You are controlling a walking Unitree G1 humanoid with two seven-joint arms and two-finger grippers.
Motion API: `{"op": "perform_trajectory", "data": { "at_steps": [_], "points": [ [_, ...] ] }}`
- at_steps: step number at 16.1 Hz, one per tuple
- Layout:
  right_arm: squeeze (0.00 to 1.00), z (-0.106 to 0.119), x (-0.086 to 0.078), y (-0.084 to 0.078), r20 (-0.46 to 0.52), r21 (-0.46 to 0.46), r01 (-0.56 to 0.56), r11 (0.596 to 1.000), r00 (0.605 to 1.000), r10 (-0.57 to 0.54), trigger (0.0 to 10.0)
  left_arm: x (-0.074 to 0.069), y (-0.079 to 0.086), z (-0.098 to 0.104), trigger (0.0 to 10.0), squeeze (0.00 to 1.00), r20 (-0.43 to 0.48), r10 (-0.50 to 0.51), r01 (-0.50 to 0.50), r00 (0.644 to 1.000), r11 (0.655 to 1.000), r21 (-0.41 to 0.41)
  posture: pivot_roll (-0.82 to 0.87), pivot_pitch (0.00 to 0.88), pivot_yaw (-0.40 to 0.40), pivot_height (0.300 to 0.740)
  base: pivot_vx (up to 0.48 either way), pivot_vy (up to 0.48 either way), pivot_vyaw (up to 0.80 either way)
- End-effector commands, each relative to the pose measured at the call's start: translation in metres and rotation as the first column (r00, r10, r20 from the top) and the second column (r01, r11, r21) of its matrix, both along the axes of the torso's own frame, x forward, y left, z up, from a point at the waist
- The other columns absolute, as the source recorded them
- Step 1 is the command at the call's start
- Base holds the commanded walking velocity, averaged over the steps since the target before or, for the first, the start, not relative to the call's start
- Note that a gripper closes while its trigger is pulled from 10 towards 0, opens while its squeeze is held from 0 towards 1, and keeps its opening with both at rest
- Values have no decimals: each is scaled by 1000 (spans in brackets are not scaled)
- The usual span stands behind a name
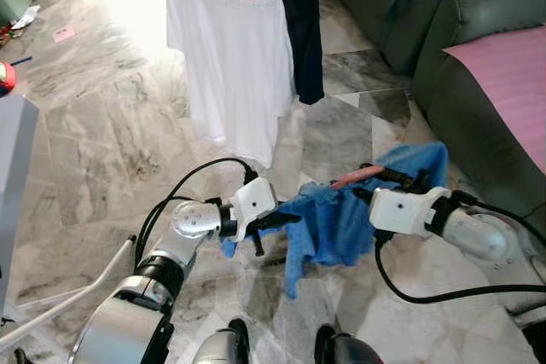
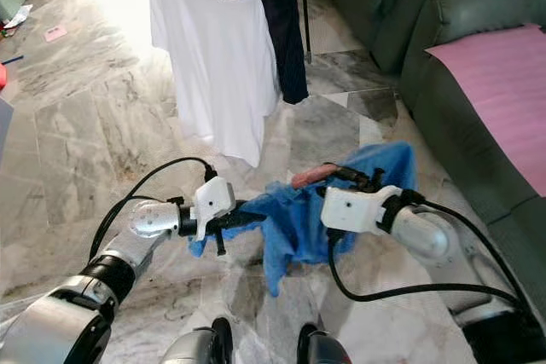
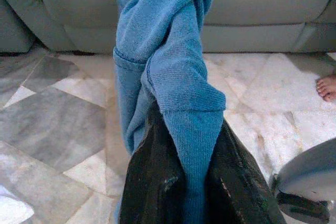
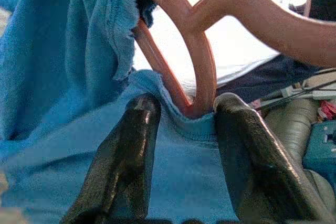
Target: Hang hanger
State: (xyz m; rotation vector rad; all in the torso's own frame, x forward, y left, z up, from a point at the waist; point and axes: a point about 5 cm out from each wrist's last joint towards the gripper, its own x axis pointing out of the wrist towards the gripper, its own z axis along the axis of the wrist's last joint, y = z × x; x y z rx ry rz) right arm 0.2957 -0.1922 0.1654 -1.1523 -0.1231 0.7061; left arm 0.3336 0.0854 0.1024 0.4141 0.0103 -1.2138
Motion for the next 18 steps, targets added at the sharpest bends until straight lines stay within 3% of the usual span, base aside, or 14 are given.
{"op": "perform_trajectory", "data": {
  "at_steps": [1, 2, 7, 14, 16, 18],
  "points": [
    [0, -6, -4, -7, -46, 5, 25, 1000, 999, -24, 10000, 8, 4, 14, 1333, 0, 44, 54, -51, 998, 997, -62, -50, 228, 73, 740, 0, 0, 0],
    [1000, -5, -5, -8, -56, 37, 31, 999, 998, -29, 10000, 9, 4, 14, 1373, 0, 44, 56, -53, 997, 997, -63, -50, 228, 74, 740, 0, 0, 0],
    [1000, 2, -6, 0, -56, 80, 0, 997, 998, 4, 10000, 10, 7, 14, 1137, 0, 40, 73, -71, 997, 996, -61, -44, 229, 77, 740, 0, 0, 0],
    [1000, 28, -2, 7, 54, 116, -28, 993, 998, 22, 10000, 11, 9, 13, 1098, 0, 35, 89, -87, 995, 994, -61, -47, 230, 75, 740, 0, 0, 0],
    [1000, 32, -4, 2, 49, 71, -31, 997, 998, 27, 10000, 10, 10, 12, 588, 0, 31, 89, -87, 996, 995, -56, -50, 230, 76, 740, 0, 0, 0],
    [1000, 31, -4, -14, 39, 19, 13, 1000, 999, -14, 10000, 9, 13, 10, 0, 0, 27, 74, -73, 997, 997, -35, -51, 230, 76, 740, 0, 0, 0]
  ]
}}
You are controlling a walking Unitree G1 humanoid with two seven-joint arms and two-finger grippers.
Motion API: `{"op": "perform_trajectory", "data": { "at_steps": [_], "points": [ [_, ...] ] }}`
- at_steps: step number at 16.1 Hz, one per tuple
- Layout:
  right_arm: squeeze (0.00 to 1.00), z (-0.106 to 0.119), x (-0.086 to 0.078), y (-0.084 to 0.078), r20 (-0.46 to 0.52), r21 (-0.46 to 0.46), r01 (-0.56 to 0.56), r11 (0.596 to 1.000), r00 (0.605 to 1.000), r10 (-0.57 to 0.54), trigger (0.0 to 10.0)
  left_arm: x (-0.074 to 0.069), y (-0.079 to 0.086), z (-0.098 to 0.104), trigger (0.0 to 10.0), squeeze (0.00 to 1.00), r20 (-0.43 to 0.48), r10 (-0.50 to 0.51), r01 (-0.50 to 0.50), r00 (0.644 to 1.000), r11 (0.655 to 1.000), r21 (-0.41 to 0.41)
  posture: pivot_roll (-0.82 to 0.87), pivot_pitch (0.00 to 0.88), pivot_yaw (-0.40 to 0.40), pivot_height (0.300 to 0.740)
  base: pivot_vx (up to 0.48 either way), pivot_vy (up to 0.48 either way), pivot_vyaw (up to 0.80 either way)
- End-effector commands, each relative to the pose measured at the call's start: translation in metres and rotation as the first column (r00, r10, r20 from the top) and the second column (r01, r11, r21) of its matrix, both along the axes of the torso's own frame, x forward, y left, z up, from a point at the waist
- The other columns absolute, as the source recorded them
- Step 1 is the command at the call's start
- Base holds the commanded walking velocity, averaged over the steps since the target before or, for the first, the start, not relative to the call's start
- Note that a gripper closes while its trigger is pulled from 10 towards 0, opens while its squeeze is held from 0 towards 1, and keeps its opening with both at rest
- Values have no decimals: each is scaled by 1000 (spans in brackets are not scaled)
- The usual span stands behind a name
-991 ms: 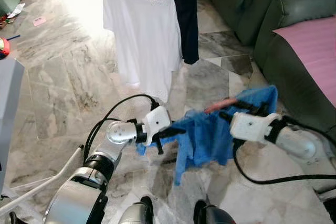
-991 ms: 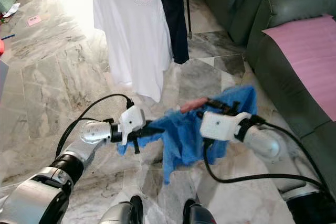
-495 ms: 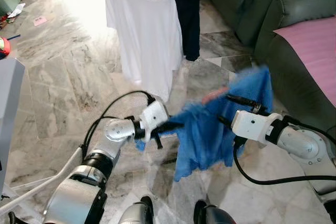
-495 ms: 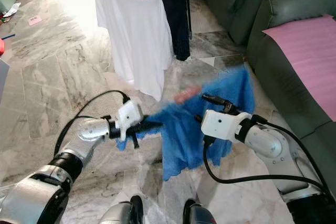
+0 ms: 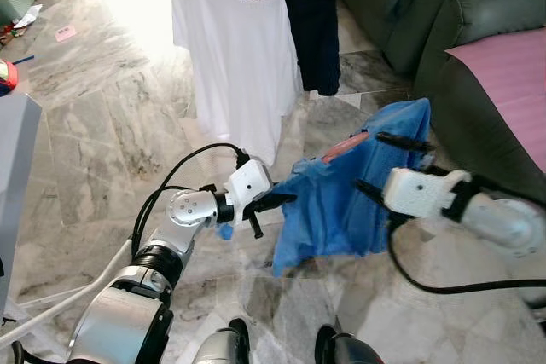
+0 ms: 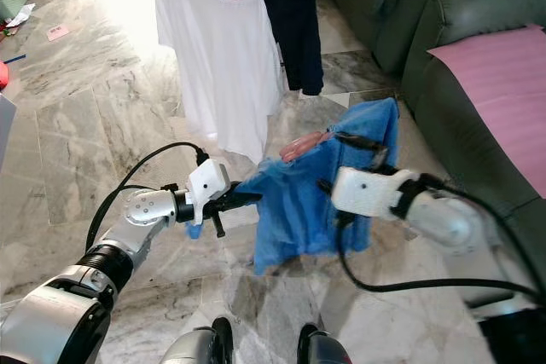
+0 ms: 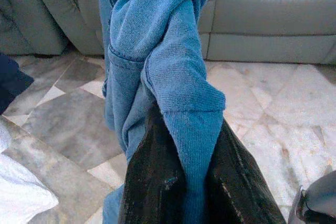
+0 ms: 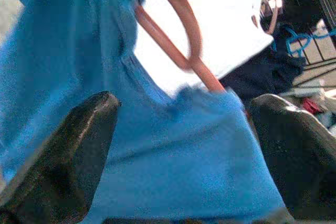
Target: Hang hanger
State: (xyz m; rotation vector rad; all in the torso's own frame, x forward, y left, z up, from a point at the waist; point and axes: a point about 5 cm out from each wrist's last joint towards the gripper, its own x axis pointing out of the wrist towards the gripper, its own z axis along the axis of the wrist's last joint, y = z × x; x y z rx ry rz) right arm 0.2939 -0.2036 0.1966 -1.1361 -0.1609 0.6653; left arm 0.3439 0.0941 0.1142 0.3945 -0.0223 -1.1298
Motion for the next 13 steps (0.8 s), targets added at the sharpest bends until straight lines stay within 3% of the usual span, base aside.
{"op": "perform_trajectory", "data": {
  "at_steps": [1, 7, 10, 13],
  "points": [
    [1000, -1, -3, -9, -6, -31, 18, 999, 1000, -19, 10000, -2, 5, -2, 0, 0, -1, -10, 10, 1000, 1000, 11, -51, 231, 76, 740, 0, 0, 0],
    [1000, -2, -9, -39, -55, -101, 79, 992, 995, -85, 10000, -12, 19, -9, 0, 0, -16, -120, 121, 993, 989, 84, -58, 242, 75, 740, 0, 0, 0],
    [1000, 0, -7, -39, -81, -91, 63, 994, 994, -70, 10000, -17, 24, -13, 0, 0, -22, -172, 173, 985, 976, 128, -56, 243, 75, 740, 0, 0, 0],
    [1000, -7, -4, -37, -177, -51, 23, 998, 984, -32, 10000, -22, 25, -13, 0, 0, -15, -244, 244, 970, 958, 150, -53, 244, 74, 740, 0, 0, 0]
  ]
}}
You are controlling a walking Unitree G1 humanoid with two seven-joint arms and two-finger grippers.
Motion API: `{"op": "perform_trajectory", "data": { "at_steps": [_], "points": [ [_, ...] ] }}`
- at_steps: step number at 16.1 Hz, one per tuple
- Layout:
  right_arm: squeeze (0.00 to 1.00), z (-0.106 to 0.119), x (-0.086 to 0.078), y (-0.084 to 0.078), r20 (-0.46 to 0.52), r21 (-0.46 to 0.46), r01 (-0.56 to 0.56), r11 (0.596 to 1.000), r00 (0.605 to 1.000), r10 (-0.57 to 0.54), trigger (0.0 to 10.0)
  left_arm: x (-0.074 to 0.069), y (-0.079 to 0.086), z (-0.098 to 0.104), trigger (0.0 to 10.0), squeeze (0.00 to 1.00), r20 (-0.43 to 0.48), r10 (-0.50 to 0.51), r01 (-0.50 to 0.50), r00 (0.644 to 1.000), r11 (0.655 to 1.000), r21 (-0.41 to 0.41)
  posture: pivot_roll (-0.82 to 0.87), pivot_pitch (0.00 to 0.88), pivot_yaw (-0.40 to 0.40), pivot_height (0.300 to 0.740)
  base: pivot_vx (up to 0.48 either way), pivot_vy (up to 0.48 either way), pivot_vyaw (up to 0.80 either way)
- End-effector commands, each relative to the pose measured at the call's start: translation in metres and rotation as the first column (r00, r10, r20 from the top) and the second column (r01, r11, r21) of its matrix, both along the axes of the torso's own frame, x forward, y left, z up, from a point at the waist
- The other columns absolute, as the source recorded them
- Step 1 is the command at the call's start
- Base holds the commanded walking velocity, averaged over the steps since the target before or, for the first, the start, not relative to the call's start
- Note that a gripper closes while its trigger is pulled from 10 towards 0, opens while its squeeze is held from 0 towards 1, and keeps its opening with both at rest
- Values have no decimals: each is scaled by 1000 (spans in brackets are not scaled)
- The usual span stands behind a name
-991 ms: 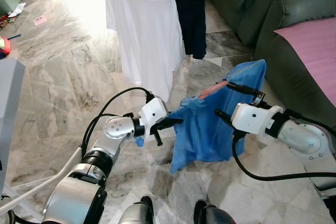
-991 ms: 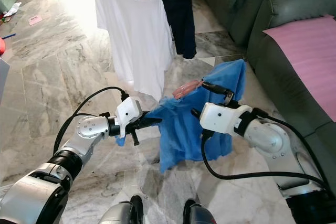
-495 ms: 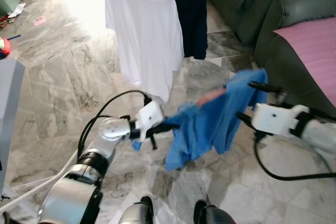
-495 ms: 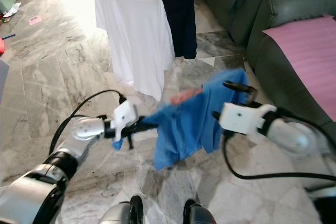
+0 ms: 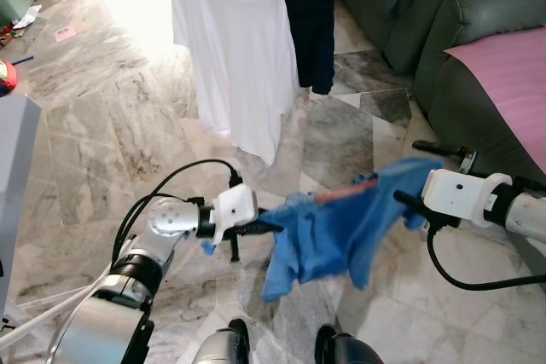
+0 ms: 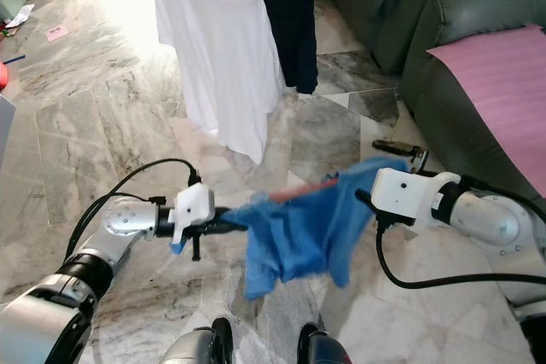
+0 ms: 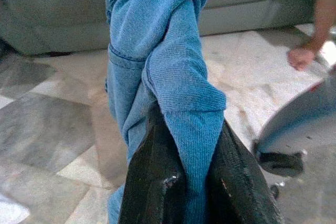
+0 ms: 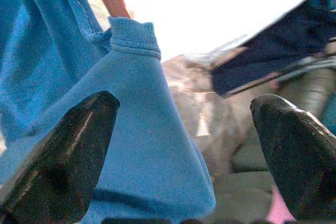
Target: Hang hanger
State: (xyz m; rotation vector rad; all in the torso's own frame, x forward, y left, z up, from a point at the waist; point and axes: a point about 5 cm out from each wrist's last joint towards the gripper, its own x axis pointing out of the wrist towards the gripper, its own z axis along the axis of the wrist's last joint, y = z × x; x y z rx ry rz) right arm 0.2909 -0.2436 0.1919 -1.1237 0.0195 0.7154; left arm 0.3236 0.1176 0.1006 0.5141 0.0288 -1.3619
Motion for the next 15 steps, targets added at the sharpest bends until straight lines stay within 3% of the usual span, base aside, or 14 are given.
{"op": "perform_trajectory", "data": {
  "at_steps": [1, 4, 5, 6, 7, 8, 9, 11, 12, 15],
  "points": [
    [1000, -5, -1, 3, -52, 17, -35, 999, 998, 35, 10000, -3, 2, 1, 0, 0, 26, -46, 46, 999, 999, 19, -50, 245, 72, 740, 0, 0, 0],
    [984, -12, 0, 7, -143, 71, -63, 996, 987, 73, 10000, -4, 4, 3, 0, 0, 35, -66, 65, 997, 998, 19, -44, 246, 69, 740, 0, 0, 0],
    [776, -16, 0, 8, -172, 80, -71, 994, 982, 83, 10000, -5, 3, 4, 0, 0, 38, -71, 70, 997, 997, 15, -42, 247, 67, 740, 0, 0, 0],
    [298, -21, -1, 8, -211, 89, -78, 993, 973, 96, 10000, -5, 2, 4, 0, 0, 39, -76, 76, 996, 997, 11, -41, 247, 66, 740, 0, 0, 0],
    [0, -28, -3, 10, -270, 102, -100, 990, 955, 124, 10000, -5, 2, 5, 0, 0, 41, -83, 83, 996, 997, 8, -38, 246, 65, 740, 0, 0, 0],
    [0, -30, -4, 10, -284, 101, -104, 989, 950, 129, 10000, -5, 1, 5, 0, 0, 42, -83, 83, 996, 997, 6, -39, 246, 66, 740, 0, 0, 0],
    [0, -31, -3, 10, -300, 115, -103, 988, 945, 133, 6941, -5, 1, 5, 0, 0, 44, -85, 85, 995, 996, 6, -39, 246, 65, 740, 0, 0, 0],
    [0, -31, -3, 10, -300, 115, -103, 988, 945, 133, 6941, -5, 1, 5, 0, 0, 44, -85, 85, 995, 996, 6, -39, 246, 65, 740, 0, 0, 0],
    [0, -33, -1, 8, -332, 118, -110, 987, 932, 144, 0, -6, 0, 5, 0, 0, 42, -91, 91, 995, 996, 4, -38, 244, 67, 740, 0, 0, 0],
    [0, -34, 8, 5, -374, 80, -131, 988, 915, 151, 0, -7, -2, 4, 0, 0, 40, -106, 106, 994, 994, 5, -37, 243, 67, 740, 0, 0, 0]
  ]
}}
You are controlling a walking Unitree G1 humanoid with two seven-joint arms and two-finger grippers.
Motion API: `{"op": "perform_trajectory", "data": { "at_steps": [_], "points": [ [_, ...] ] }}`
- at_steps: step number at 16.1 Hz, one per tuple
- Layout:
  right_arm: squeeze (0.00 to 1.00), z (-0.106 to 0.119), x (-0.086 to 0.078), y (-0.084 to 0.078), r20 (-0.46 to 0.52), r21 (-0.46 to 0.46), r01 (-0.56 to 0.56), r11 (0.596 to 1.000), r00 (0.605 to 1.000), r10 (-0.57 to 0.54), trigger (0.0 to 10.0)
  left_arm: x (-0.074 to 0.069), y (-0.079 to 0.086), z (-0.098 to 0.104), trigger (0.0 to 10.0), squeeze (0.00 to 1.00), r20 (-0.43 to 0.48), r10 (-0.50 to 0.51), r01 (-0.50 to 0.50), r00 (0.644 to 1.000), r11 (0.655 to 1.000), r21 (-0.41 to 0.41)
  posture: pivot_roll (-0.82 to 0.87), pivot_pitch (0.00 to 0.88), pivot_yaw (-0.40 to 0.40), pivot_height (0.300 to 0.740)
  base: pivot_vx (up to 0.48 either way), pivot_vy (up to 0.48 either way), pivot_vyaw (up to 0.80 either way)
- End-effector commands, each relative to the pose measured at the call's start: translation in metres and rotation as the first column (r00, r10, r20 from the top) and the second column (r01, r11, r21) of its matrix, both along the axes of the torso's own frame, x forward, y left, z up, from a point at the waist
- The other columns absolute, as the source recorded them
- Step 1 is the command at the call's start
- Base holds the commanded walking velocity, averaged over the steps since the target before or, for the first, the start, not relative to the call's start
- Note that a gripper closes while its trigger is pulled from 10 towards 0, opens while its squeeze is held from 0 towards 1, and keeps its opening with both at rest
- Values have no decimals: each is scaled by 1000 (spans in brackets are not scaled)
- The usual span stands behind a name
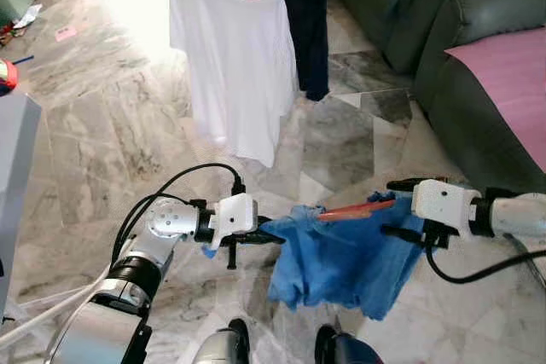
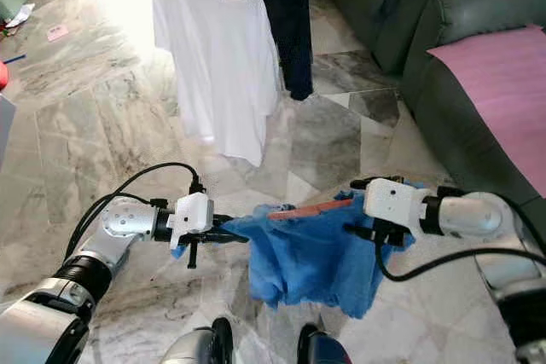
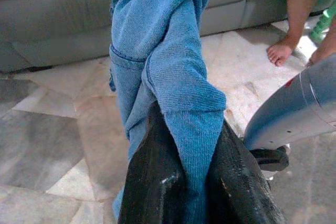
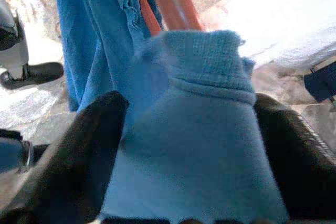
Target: Hang hanger
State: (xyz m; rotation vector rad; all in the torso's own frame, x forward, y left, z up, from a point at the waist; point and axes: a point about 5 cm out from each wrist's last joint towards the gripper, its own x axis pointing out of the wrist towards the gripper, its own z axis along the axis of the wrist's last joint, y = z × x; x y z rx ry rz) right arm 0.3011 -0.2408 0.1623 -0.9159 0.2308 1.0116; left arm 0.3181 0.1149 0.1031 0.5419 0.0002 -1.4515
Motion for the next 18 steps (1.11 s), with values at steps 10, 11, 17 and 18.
{"op": "perform_trajectory", "data": {
  "at_steps": [10, 11, 17, 18],
  "points": [
    [0, -4, 5, 4, -56, -36, -65, 997, 996, 63, 0, -4, -2, 0, 0, 0, 22, -28, 28, 999, 1000, -13, -38, 246, 66, 740, 0, 0, 0],
    [0, -4, 5, 4, -56, -36, -65, 997, 996, 63, 0, -4, -2, 0, 0, 0, 22, -28, 28, 999, 1000, -13, -38, 246, 66, 740, 0, 0, 0],
    [0, -4, 5, 4, -56, -36, -65, 997, 996, 63, 0, -4, -2, 0, 0, 0, 22, -28, 28, 999, 1000, -13, -38, 246, 66, 740, 0, 0, 0],
    [0, -4, 5, 4, -56, -36, -65, 997, 996, 63, 0, -4, -2, 0, 0, 0, 22, -28, 28, 999, 1000, -13, -38, 246, 66, 740, 0, 0, 0]
  ]
}}
